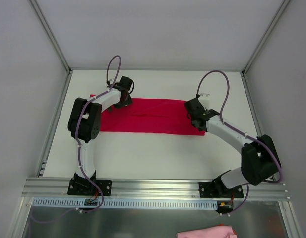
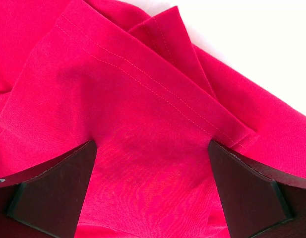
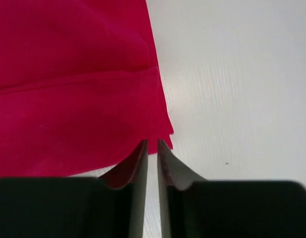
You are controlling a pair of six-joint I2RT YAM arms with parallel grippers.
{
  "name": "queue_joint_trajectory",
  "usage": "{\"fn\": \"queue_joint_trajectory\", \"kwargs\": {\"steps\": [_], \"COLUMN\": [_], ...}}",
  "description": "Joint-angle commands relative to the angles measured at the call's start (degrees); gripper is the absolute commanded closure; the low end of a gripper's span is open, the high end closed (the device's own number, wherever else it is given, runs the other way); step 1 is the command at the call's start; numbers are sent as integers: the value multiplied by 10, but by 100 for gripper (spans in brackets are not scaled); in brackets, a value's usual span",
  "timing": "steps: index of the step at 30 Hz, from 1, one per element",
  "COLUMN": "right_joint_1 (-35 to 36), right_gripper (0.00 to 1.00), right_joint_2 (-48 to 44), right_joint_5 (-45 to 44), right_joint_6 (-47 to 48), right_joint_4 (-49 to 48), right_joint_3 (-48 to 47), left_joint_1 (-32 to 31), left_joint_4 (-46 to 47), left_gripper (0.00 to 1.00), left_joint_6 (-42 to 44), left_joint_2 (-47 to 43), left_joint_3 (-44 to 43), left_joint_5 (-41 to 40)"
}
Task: Fold and stack the t-shirts
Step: Fold the other side of the tshirt into a rectangle
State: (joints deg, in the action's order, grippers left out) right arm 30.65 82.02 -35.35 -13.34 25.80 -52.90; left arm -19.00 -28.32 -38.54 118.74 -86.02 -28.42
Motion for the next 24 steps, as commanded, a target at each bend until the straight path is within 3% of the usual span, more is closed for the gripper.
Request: {"fn": "queue_joint_trajectory", "kwargs": {"steps": [1, 5, 15, 18, 24], "right_joint_1": [-6, -11, -14, -15, -15], "right_gripper": [90, 90, 87, 80, 57], "right_joint_2": [75, 151, 176, 173, 120], "right_joint_5": [4, 47, 88, 99, 111], "right_joint_6": [22, 17, 21, 37, 65], "right_joint_4": [-34, -46, -132, -137, -134], "right_joint_3": [-78, -106, -19, -15, -30], "left_joint_1": [7, 7, 9, 5, -16], "left_joint_4": [-13, -9, 19, 41, 75], "left_gripper": [1, 1, 1, 1, 1], "left_joint_6": [12, 9, 12, 14, 55], "left_joint_2": [-3, -10, -33, -61, -167], "left_joint_3": [-11, 1, 29, 51, 63], "left_joint_5": [5, 7, 11, 11, -8]}}
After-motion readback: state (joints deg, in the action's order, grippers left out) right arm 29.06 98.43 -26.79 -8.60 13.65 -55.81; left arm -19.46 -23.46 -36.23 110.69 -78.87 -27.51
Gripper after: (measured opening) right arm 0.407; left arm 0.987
